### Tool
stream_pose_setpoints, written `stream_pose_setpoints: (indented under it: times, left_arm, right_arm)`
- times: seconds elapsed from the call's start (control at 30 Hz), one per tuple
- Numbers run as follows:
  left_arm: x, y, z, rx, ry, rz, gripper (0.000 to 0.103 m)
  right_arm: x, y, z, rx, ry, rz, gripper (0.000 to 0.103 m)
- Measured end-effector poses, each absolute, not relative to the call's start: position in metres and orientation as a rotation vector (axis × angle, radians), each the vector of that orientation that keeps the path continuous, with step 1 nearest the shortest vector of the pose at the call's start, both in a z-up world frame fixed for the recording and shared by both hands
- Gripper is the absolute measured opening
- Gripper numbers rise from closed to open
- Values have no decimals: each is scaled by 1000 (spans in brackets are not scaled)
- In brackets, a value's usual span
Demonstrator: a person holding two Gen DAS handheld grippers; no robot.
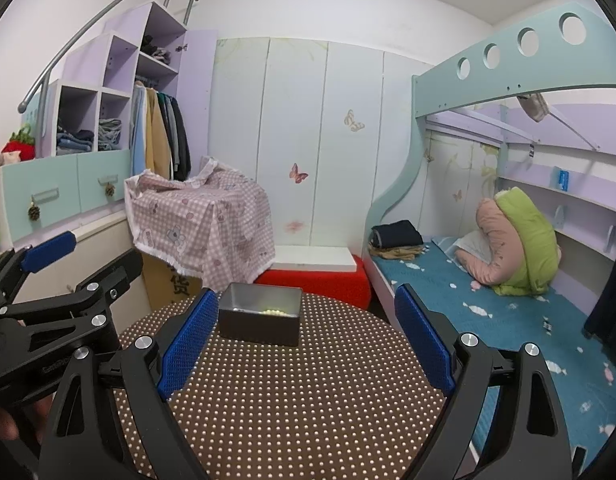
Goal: Organize jewelry
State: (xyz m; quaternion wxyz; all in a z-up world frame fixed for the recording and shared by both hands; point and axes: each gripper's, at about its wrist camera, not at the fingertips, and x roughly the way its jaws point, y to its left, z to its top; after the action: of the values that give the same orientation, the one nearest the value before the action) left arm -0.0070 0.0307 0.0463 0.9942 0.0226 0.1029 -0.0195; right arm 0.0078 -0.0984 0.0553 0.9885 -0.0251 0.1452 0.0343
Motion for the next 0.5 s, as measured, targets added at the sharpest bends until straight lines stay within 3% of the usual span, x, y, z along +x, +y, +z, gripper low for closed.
stream_pose_setpoints:
  times: [0.5]
  left_arm:
    - [-7, 26, 47, 52, 205, -42, 87]
  right_arm:
    - [7, -102, 56, -49, 295, 68, 87]
